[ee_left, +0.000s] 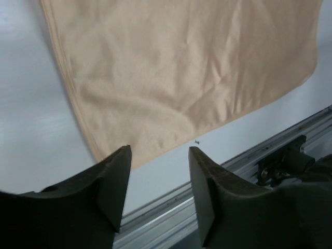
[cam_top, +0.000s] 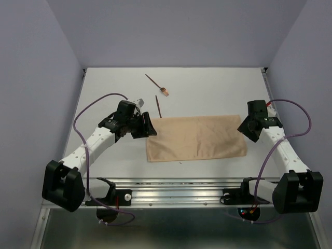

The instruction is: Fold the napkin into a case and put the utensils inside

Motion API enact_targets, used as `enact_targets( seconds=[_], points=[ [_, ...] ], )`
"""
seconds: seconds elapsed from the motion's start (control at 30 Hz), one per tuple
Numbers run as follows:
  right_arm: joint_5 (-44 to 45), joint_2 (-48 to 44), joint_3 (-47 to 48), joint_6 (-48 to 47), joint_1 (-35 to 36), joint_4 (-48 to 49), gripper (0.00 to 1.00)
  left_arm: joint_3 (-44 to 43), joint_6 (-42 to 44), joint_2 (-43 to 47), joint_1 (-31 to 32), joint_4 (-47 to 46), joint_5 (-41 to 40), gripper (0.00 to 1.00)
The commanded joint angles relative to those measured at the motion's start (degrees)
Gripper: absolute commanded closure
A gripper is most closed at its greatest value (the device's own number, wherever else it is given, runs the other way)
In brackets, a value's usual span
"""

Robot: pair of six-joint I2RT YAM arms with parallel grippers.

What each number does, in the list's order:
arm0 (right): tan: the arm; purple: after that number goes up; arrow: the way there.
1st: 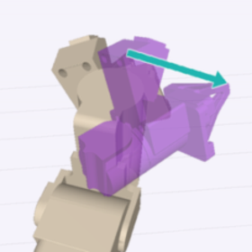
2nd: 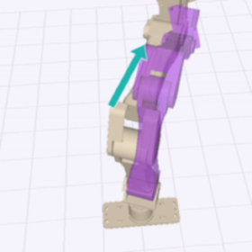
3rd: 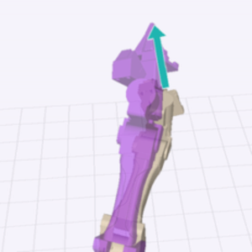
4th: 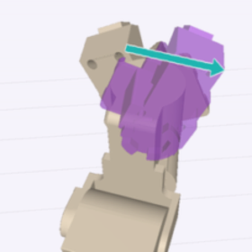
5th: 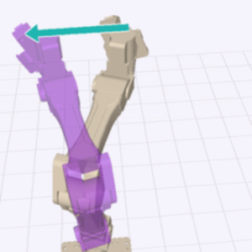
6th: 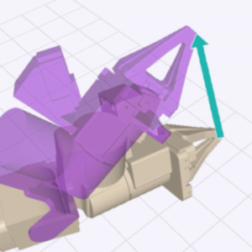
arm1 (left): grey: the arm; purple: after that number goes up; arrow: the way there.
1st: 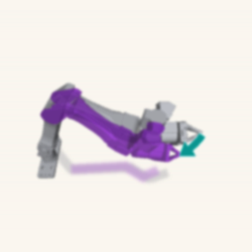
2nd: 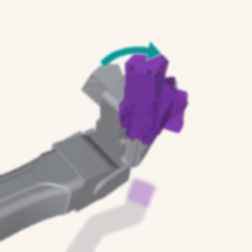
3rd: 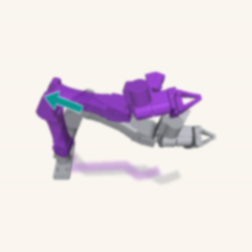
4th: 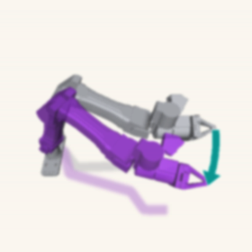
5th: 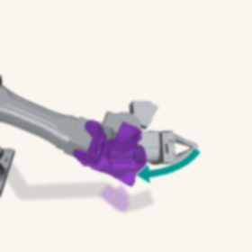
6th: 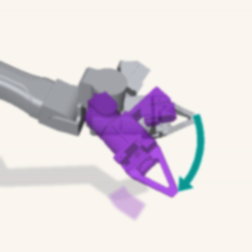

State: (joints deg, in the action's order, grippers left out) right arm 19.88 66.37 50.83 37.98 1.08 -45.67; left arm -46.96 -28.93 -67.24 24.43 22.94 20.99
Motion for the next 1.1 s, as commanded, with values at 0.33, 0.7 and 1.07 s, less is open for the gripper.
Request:
enact_targets(
  seconds=[0.33, 0.7, 1.07],
  points=[
    [-3.4, 12.0, 1.3, -2.4, -0.5, 12.4, 0.83, -13.0, -1.3, -24.4, 0.2, -15.2, -4.1, 0.83],
    [-6.0, 28.3, 4.4, -4.2, -0.5, 18.3, 0.85, -17.9, -2.2, -37.6, -0.2, -12.5, -10.2, 0.83],
    [-15.4, 19.8, -8.7, 1.5, 1.7, 20.6, 0.85, -7.9, -1.7, -31.5, -1.9, -8.3, -12.3, 0.83]
  ],
)
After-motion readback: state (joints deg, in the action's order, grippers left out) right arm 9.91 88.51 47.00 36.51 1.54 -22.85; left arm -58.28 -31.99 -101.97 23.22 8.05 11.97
